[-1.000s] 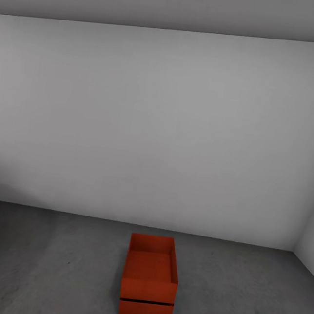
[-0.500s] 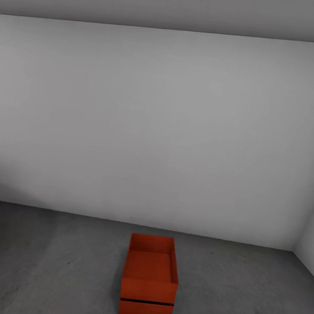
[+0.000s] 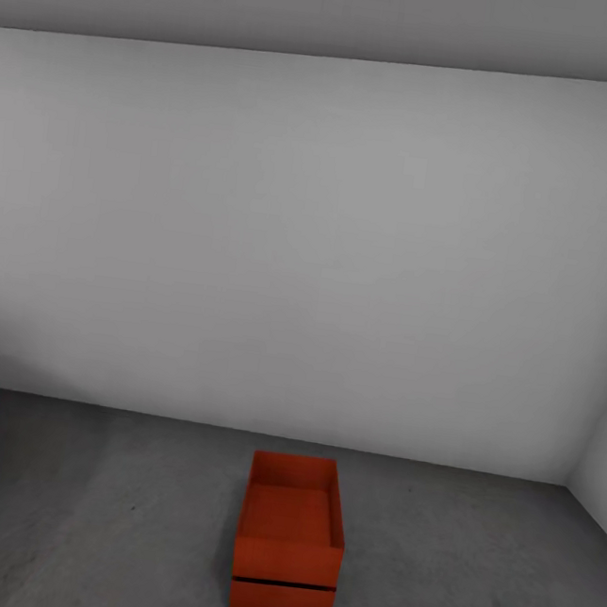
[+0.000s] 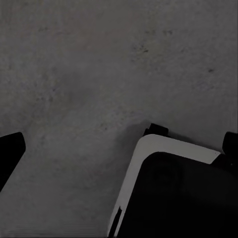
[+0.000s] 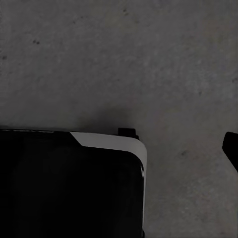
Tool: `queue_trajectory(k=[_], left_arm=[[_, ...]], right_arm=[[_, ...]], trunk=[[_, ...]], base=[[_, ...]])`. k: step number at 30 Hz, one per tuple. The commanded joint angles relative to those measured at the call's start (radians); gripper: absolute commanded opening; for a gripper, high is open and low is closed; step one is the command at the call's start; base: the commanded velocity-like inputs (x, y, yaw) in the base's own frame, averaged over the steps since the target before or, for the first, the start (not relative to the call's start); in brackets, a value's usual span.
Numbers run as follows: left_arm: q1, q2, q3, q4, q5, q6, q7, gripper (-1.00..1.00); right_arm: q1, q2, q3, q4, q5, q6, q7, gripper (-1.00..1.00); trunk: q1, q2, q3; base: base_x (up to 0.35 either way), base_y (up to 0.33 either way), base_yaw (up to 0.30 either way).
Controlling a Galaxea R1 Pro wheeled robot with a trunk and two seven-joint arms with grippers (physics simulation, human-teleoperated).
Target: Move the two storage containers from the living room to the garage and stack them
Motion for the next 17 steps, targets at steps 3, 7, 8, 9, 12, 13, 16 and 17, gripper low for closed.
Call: queue_trajectory(k=[3,7,8,9,12,13,16,17], left_arm=[[0.001,0.008,-0.003,0.0,0.005,0.029,0.001,1.0],[0.001,0.009,-0.003,0.0,0.004,0.034,0.001,1.0],[0.001,0.009,-0.003,0.0,0.004,0.035,0.001,1.0],[0.001,0.009,-0.003,0.0,0.004,0.035,0.001,1.0],[0.001,0.009,-0.003,0.0,0.004,0.035,0.001,1.0],[0.001,0.009,-0.003,0.0,0.004,0.035,0.001,1.0],[0.001,0.01,-0.003,-0.001,0.005,0.035,0.001,1.0],[0.001,0.01,-0.003,-0.001,0.005,0.035,0.001,1.0]], right_arm=[[-0.001,0.002,0.008,0.003,-0.01,-0.006,0.002,1.0],[0.0,0.002,0.009,0.003,-0.007,-0.006,0.001,1.0],[0.0,0.003,0.01,0.003,-0.007,-0.006,0.001,1.0],[0.0,0.003,0.01,0.003,-0.007,-0.006,0.001,1.0],[0.0,0.004,0.01,0.003,-0.006,-0.006,-0.001,1.0],[0.0,0.005,0.01,0.003,-0.006,-0.007,-0.002,1.0],[-0.001,0.016,0.01,0.003,-0.005,-0.008,-0.004,1.0],[-0.001,0.017,0.01,0.003,-0.005,-0.009,-0.004,1.0]], trunk=[[0.0,-0.001,0.0],[0.0,-0.001,0.0],[0.0,-0.001,0.0],[0.0,-0.001,0.0],[0.0,-0.001,0.0],[0.0,-0.001,0.0],[0.0,-0.001,0.0],[0.0,-0.001,0.0]], base=[[0.0,0.0,0.0],[0.0,0.0,0.0],[0.0,0.0,0.0],[0.0,0.0,0.0],[0.0,0.0,0.0],[0.0,0.0,0.0],[0.0,0.0,0.0],[0.0,0.0,0.0]])
